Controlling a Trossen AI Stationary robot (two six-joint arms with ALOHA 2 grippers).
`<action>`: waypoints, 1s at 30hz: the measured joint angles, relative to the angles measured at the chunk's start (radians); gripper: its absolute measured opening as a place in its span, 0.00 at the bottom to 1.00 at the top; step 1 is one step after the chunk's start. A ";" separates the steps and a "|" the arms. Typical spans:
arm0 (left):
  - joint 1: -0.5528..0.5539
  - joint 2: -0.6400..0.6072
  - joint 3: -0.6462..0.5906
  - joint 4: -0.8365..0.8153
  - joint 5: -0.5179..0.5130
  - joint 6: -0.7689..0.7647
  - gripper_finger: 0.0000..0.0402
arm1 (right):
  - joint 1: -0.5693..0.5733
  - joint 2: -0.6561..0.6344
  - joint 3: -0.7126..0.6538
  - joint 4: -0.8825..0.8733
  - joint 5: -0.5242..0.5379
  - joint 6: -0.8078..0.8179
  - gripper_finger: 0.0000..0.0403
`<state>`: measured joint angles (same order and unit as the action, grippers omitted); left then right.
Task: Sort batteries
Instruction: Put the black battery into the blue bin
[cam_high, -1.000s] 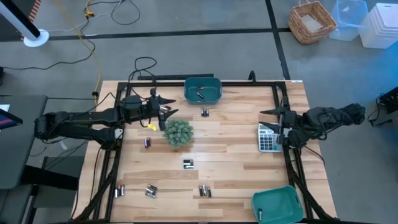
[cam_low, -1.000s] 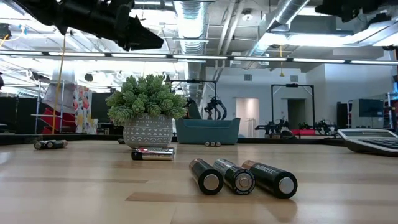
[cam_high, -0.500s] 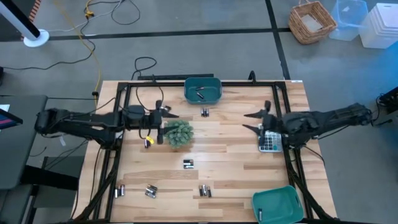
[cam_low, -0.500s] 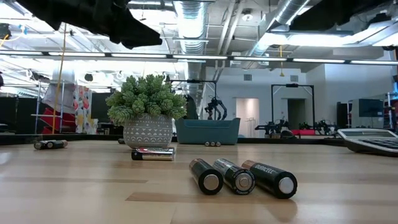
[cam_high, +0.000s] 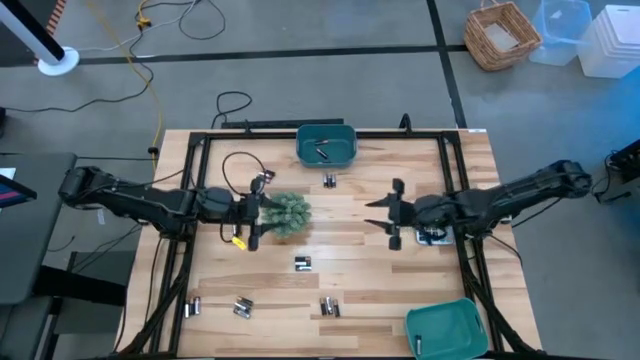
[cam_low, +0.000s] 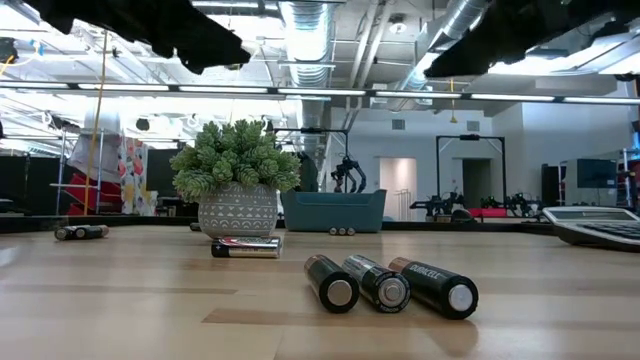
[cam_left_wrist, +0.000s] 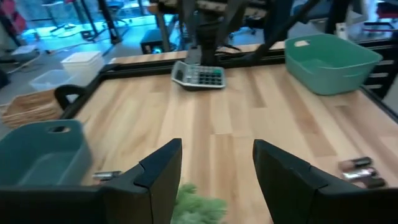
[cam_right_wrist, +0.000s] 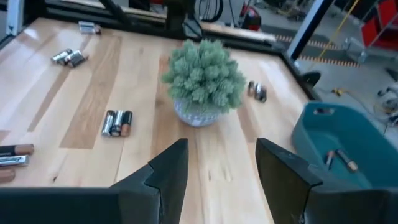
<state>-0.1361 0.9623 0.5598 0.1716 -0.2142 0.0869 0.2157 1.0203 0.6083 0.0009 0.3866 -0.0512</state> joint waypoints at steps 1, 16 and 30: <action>-0.010 0.000 0.000 -0.001 0.000 -0.005 0.48 | 0.000 0.020 0.000 0.006 0.000 0.015 0.50; -0.162 0.235 0.000 0.076 0.013 -0.137 0.48 | -0.022 0.164 0.000 0.212 0.001 0.072 0.50; -0.386 0.636 0.279 0.064 -0.021 -0.107 0.48 | -0.033 0.163 0.000 0.217 0.003 0.070 0.50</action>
<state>-0.5225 1.5980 0.8392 0.2352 -0.2356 -0.0202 0.1830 1.1835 0.6083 0.2176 0.3893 0.0186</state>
